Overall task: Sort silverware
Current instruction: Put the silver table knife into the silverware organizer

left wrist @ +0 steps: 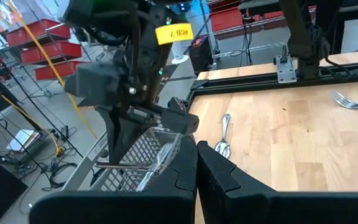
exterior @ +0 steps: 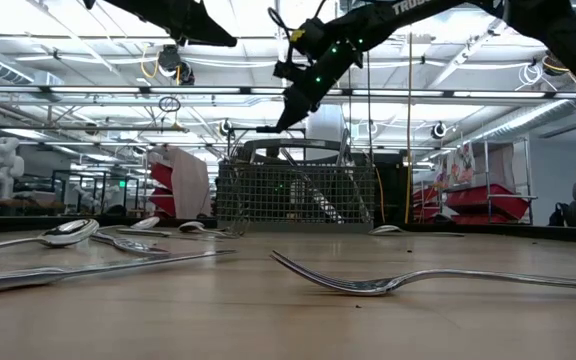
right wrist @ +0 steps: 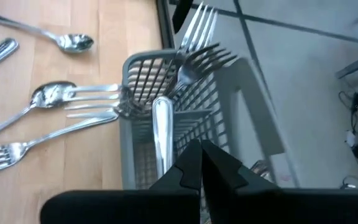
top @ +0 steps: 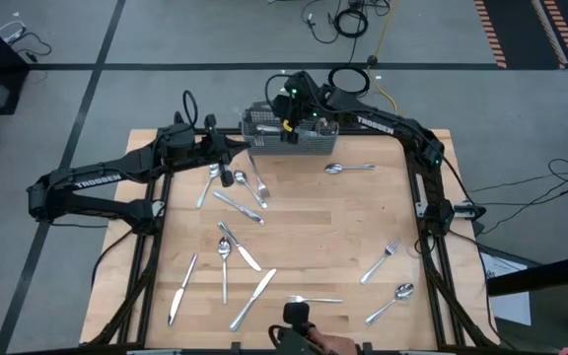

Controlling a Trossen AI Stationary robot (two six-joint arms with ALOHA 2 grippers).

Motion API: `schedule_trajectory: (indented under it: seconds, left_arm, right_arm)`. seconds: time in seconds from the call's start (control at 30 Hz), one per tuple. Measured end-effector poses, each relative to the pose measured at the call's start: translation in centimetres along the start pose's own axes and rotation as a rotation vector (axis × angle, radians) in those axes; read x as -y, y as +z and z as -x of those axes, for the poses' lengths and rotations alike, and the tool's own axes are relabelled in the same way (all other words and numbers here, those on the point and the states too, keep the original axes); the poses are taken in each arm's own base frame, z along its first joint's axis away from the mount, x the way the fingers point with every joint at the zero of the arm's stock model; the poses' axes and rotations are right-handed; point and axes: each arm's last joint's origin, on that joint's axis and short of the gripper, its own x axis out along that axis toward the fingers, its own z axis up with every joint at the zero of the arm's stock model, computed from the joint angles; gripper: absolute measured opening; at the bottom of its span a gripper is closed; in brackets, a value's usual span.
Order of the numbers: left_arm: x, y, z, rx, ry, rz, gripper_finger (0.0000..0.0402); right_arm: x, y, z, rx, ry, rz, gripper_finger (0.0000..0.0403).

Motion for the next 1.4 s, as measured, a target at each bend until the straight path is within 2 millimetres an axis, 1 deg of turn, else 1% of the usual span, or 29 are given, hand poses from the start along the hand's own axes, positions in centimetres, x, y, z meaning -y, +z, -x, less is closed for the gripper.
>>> schedule_trajectory:
  seconds: [0.1, 0.2, 0.27, 0.33, 0.43, 0.57, 0.7, 0.97, 1.07, 1.23, 1.33, 1.4]
  left_arm:
    - [-0.1, 0.0, 0.0, -0.001, 0.022, 0.002, 0.0008]
    - [-0.1, 0.1, 0.0, 0.0, 0.029, 0.001, 0.0008]
    - [-0.1, 0.1, 0.0, 0.0, 0.032, 0.001, 0.0008]
    - [-0.1, 0.1, 0.0, -0.003, 0.039, 0.002, 0.0008]
    - [-0.2, 0.1, 0.0, -0.004, 0.043, 0.001, 0.0008]
    - [-0.2, 0.0, 0.0, -0.005, 0.047, 0.001, 0.0008]
    - [-0.2, 0.1, 0.0, -0.004, 0.047, 0.001, 0.0008]
    - [-0.2, 0.1, 0.0, -0.004, 0.048, 0.001, 0.0008]
    - [-0.2, 0.1, 0.0, -0.004, 0.048, 0.001, 0.0008]
    - [-0.2, 0.1, 0.0, -0.004, 0.048, 0.001, 0.0008]
    - [-0.2, 0.1, 0.0, -0.004, 0.048, 0.001, 0.0008]
    - [-0.2, 0.1, 0.0, -0.004, 0.048, 0.001, 0.0008]
  right_arm:
    - [-0.1, -0.4, -0.5, -0.028, 0.006, 0.021, 0.0]
    - [-0.3, -1.2, -1.4, -0.106, -0.023, 0.035, 0.0]
    - [-0.1, -1.9, -1.6, -0.158, -0.033, 0.032, 0.0]
    - [0.3, -2.7, -1.5, -0.214, -0.016, 0.022, 0.0]
    - [0.9, -3.7, -0.7, -0.291, 0.007, -0.006, 0.0]
    - [1.2, -4.3, 0.7, -0.36, 0.036, -0.02, 0.0]
    - [1.3, -5.0, 0.9, -0.417, 0.068, -0.004, 0.0]
    - [1.1, -5.1, 0.9, -0.431, 0.073, -0.008, 0.0]
    - [0.8, -4.9, 0.9, -0.428, 0.08, 0.005, 0.0]
    - [-0.6, -4.3, 0.8, -0.43, 0.11, 0.041, 0.0]
    - [-1.6, -3.8, 0.8, -0.463, 0.076, 0.118, 0.0]
    - [-1.8, -3.6, 0.7, -0.456, 0.059, 0.152, 0.0]
